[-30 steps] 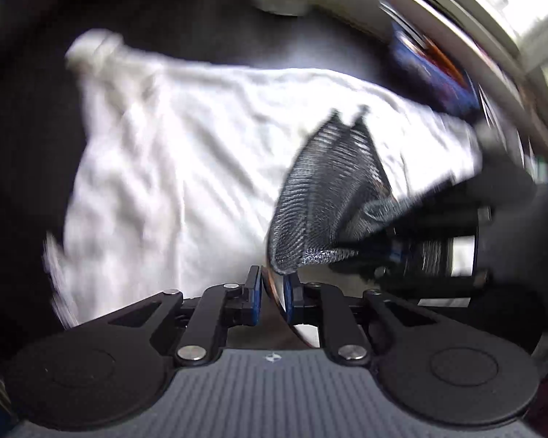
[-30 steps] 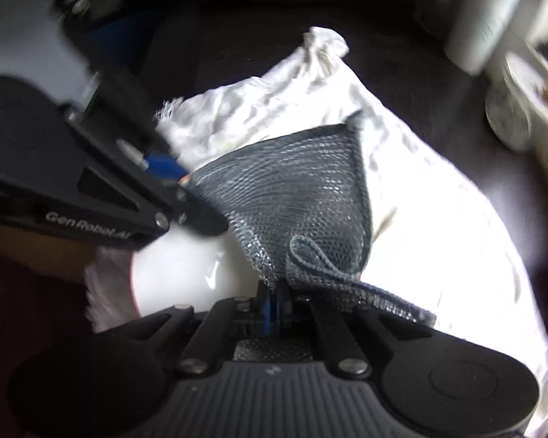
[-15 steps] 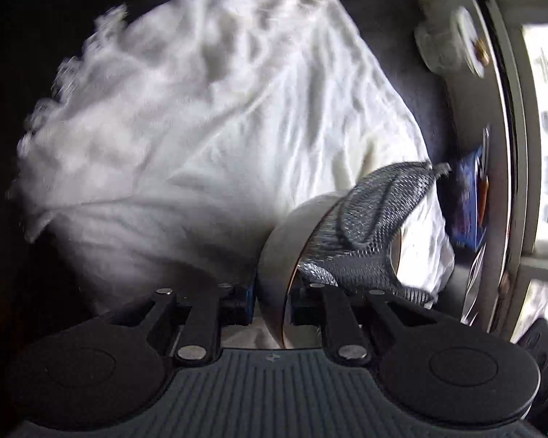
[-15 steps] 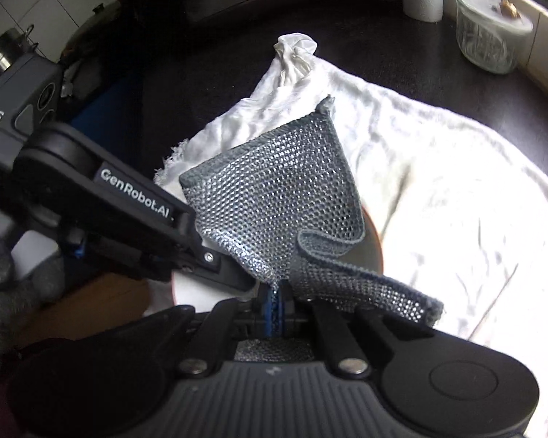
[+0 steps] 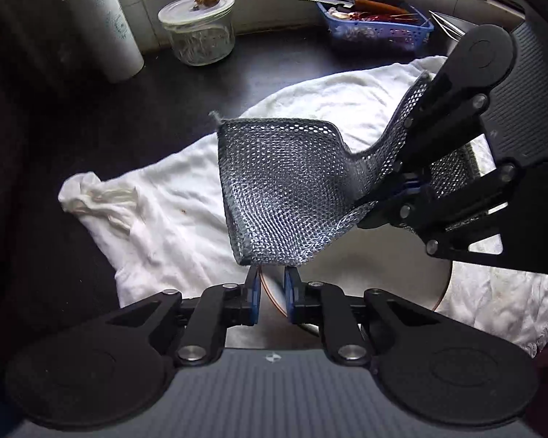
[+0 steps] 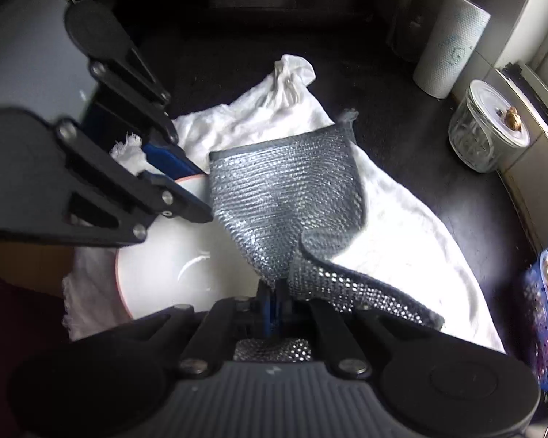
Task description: Clean bowl
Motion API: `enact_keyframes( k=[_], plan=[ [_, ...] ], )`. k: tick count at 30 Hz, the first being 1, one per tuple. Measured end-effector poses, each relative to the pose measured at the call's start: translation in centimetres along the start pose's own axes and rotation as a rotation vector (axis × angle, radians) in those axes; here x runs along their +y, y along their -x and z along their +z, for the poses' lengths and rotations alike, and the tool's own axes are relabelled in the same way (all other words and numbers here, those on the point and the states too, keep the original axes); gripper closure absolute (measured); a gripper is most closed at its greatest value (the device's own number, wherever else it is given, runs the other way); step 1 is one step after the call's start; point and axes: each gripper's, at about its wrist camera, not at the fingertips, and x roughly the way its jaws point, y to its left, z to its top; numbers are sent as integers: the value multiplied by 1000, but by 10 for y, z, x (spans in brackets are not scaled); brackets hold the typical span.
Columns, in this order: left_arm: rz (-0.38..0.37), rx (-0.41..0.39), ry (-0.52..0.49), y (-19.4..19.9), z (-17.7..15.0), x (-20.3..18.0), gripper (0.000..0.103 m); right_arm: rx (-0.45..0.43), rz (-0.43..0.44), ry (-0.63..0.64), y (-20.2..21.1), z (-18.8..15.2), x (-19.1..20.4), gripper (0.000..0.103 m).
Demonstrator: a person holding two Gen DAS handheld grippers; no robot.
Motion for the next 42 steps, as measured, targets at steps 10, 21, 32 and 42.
enact_keyframes(
  k=[10,21,32,42],
  plan=[
    [-200,71,597,-16,-36,32,92,4,34,-146,-14,-4,8,102],
    [-398,92,1332,-33,-103,50,87,-22,172,-312,-9,-16,15,100],
    [-417,72,1235,-32,-70,42,84,9,40,-167,-17,0,-8,100],
    [-105,96,192,-9,22,26,81,-9,27,-103,0,1,-15,101]
  ],
)
